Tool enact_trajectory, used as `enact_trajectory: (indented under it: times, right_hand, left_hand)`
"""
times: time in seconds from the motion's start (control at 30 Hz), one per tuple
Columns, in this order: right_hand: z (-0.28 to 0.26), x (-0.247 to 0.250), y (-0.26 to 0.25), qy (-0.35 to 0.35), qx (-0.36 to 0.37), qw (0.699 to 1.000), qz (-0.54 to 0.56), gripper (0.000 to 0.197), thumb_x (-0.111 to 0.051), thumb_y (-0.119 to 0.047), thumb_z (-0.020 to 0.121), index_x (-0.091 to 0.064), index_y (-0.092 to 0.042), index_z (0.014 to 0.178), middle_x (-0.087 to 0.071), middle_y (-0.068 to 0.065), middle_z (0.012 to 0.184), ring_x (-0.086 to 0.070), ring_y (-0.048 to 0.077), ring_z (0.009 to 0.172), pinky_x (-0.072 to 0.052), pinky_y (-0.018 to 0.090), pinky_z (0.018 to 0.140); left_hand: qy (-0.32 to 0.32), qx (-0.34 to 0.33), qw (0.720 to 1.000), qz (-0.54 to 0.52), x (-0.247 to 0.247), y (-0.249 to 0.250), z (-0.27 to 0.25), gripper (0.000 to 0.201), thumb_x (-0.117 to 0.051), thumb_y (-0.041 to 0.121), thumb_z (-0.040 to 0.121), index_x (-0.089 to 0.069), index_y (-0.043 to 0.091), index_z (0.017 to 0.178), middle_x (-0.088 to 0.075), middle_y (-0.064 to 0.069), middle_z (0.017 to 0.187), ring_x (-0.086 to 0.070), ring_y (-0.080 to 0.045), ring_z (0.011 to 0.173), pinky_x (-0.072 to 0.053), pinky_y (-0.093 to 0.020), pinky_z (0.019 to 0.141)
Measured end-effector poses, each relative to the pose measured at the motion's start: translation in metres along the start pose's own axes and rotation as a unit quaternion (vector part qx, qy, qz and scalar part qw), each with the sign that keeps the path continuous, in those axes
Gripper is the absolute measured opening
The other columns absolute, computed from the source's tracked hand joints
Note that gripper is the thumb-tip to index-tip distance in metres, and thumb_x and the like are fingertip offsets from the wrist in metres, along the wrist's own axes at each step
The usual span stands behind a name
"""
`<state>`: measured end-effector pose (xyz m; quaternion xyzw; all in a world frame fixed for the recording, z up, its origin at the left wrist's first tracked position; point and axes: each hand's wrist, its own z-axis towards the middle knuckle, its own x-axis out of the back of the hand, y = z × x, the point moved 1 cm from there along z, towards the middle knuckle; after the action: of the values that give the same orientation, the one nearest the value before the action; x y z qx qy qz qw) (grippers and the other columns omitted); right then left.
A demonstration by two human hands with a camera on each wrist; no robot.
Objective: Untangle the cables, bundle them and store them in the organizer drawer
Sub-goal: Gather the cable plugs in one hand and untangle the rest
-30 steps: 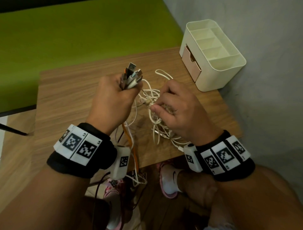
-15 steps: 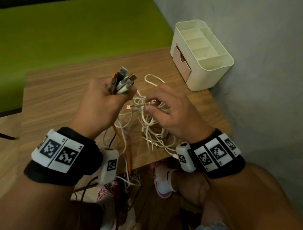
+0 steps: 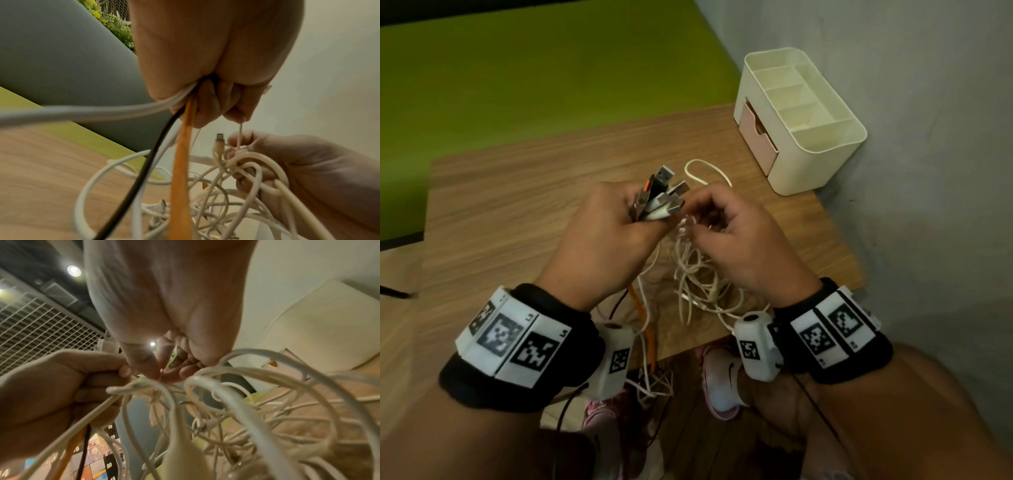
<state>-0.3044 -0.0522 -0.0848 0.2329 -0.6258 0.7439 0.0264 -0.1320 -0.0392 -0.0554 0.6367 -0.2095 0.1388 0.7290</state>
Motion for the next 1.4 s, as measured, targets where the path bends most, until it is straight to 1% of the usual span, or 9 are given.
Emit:
enact_trajectory:
  times: [0.1, 0.23, 0.37, 0.47, 0.73, 0.87, 1.0, 1.17, 1.4]
  right_hand:
    - [0.002, 0.004, 0.001, 0.036, -0.033, 0.997, 0.055, 0.016, -0.069, -0.007, 0.087, -0.064, -0.020, 0.096, -0.063, -0.001, 0.088, -0.060, 0.009, 0.078, -0.055, 0.026, 0.071]
    - [0.006, 0.009, 0.005, 0.090, -0.069, 0.991, 0.077, 0.024, -0.068, -0.003, 0.086, -0.061, -0.026, 0.083, -0.061, -0.010, 0.078, -0.056, 0.003, 0.071, -0.051, 0.024, 0.066]
    - [0.003, 0.006, 0.002, 0.098, -0.059, 0.993, -0.010, 0.016, -0.060, -0.006, 0.089, -0.057, -0.019, 0.080, -0.053, -0.011, 0.068, -0.046, 0.000, 0.057, -0.042, 0.020, 0.053]
    - [0.003, 0.005, 0.001, 0.109, -0.022, 0.992, -0.065, 0.011, -0.058, -0.006, 0.089, -0.054, -0.012, 0.081, -0.049, -0.009, 0.067, -0.043, 0.004, 0.054, -0.035, 0.018, 0.048]
    - [0.005, 0.016, 0.003, 0.123, 0.042, 0.991, -0.021, 0.011, -0.067, -0.004, 0.083, -0.066, -0.015, 0.083, -0.060, 0.002, 0.091, -0.058, 0.018, 0.082, -0.049, 0.029, 0.073]
    - [0.002, 0.008, -0.006, 0.120, -0.012, 0.993, 0.019, 0.013, -0.071, -0.011, 0.087, -0.072, -0.024, 0.087, -0.070, -0.001, 0.082, -0.065, 0.017, 0.074, -0.055, 0.031, 0.065]
    - [-0.002, -0.003, -0.003, 0.047, -0.099, 0.994, -0.015, 0.009, -0.070, -0.033, 0.089, -0.075, -0.025, 0.088, -0.070, -0.011, 0.075, -0.063, -0.001, 0.068, -0.049, 0.015, 0.060]
    - [0.001, -0.015, -0.003, 0.035, -0.113, 0.993, -0.002, 0.015, -0.073, -0.037, 0.086, -0.075, -0.022, 0.089, -0.071, -0.005, 0.086, -0.066, 0.007, 0.080, -0.055, 0.030, 0.076]
    - [0.001, -0.017, -0.002, 0.051, -0.136, 0.988, 0.047, 0.009, -0.069, -0.029, 0.091, -0.065, -0.022, 0.087, -0.073, -0.001, 0.083, -0.068, 0.017, 0.078, -0.055, 0.034, 0.071]
  left_hand:
    - [0.025, 0.002, 0.999, 0.023, 0.006, 0.002, 0.000, 0.029, -0.067, 0.023, 0.092, -0.059, 0.009, 0.067, -0.045, -0.002, 0.051, -0.037, -0.010, 0.045, -0.030, -0.037, 0.046]
    - [0.078, 0.023, 0.997, -0.005, 0.017, 0.002, 0.000, 0.029, -0.066, 0.018, 0.091, -0.060, 0.006, 0.065, -0.041, 0.001, 0.046, -0.035, -0.010, 0.043, -0.027, -0.023, 0.042]
    - [0.115, 0.017, 0.992, -0.055, 0.022, -0.001, 0.001, 0.033, -0.067, 0.019, 0.089, -0.058, -0.007, 0.071, -0.044, -0.012, 0.056, -0.037, -0.019, 0.051, -0.029, -0.037, 0.048]
    - [0.118, 0.042, 0.988, -0.087, 0.022, -0.005, 0.003, 0.030, -0.066, 0.017, 0.090, -0.058, -0.005, 0.070, -0.042, -0.008, 0.051, -0.036, -0.021, 0.048, -0.028, -0.037, 0.046]
    - [0.052, 0.082, 0.990, -0.103, 0.019, -0.013, 0.007, 0.027, -0.067, 0.018, 0.091, -0.060, -0.001, 0.073, -0.037, -0.009, 0.051, -0.030, -0.024, 0.048, -0.026, -0.044, 0.044]
    - [0.052, 0.074, 0.991, -0.103, 0.018, -0.013, 0.008, 0.026, -0.067, 0.020, 0.090, -0.060, 0.003, 0.070, -0.039, -0.001, 0.047, -0.031, -0.022, 0.047, -0.025, -0.040, 0.045]
    - [0.050, 0.069, 0.988, -0.128, 0.015, -0.011, 0.007, 0.023, -0.065, 0.013, 0.091, -0.060, 0.010, 0.069, -0.041, 0.008, 0.044, -0.032, -0.018, 0.044, -0.025, -0.035, 0.046]
    - [0.031, 0.059, 0.987, -0.144, 0.011, -0.011, 0.007, 0.024, -0.063, 0.010, 0.093, -0.058, 0.000, 0.071, -0.039, 0.008, 0.043, -0.030, -0.012, 0.039, -0.026, -0.029, 0.045]
    - [0.047, 0.075, 0.983, -0.159, 0.017, -0.021, 0.007, 0.028, -0.064, 0.025, 0.085, -0.060, 0.000, 0.074, -0.037, 0.004, 0.045, -0.029, -0.017, 0.041, -0.024, -0.032, 0.046]
